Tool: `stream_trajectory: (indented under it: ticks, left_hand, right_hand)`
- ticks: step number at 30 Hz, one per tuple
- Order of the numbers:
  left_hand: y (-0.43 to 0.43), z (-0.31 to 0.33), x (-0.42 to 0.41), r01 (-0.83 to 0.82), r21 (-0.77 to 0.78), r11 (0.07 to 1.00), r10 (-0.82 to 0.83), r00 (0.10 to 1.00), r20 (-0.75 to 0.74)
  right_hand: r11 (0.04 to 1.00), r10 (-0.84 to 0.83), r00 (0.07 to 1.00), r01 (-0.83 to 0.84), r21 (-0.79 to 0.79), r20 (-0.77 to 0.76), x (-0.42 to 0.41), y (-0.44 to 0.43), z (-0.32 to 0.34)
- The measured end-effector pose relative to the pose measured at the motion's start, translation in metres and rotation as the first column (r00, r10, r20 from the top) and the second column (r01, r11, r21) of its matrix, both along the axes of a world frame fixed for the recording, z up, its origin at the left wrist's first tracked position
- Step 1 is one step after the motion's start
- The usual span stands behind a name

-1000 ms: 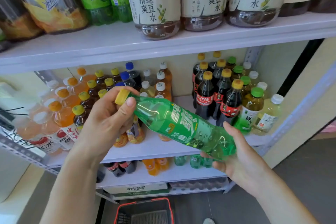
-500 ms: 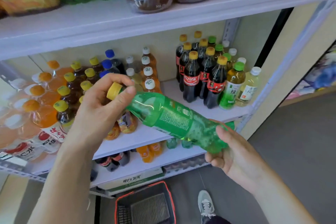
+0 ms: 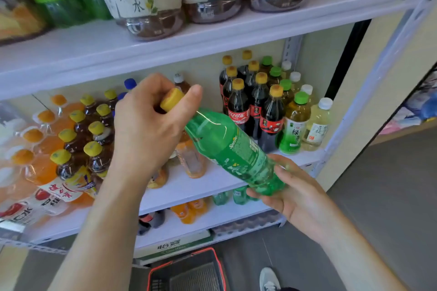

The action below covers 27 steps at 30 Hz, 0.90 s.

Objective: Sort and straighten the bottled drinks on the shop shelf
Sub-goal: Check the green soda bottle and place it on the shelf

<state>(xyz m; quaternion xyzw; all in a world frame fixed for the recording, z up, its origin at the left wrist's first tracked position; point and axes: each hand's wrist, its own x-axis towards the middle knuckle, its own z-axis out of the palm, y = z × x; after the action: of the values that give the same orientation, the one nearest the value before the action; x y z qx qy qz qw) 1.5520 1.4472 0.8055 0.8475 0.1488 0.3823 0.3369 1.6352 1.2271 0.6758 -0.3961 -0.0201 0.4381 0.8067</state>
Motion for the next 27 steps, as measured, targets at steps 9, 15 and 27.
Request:
stream_trajectory:
  ticks: [9, 15, 27]
  left_hand:
    - [-0.006, 0.003, 0.034, 0.242, -0.105, 0.965, -0.26, 0.934, -0.244]
    - [-0.021, -0.004, 0.048, 0.097, 0.035, 0.995, -0.089, 0.98, -0.175]
    - [-0.029, -0.029, 0.071, 0.062, 0.377, 0.924, 0.039, 0.966, -0.256]
  right_hand:
    - [0.875, 0.204, 0.97, -0.119, -0.47, 0.133, 0.049, -0.003, -0.007]
    - [0.775, 0.353, 0.925, -0.208, -0.597, 0.137, 0.058, 0.004, -0.005]
    - [0.771, 0.293, 0.681, 0.248, -0.587, 0.672, 0.089, 0.002, -0.014]
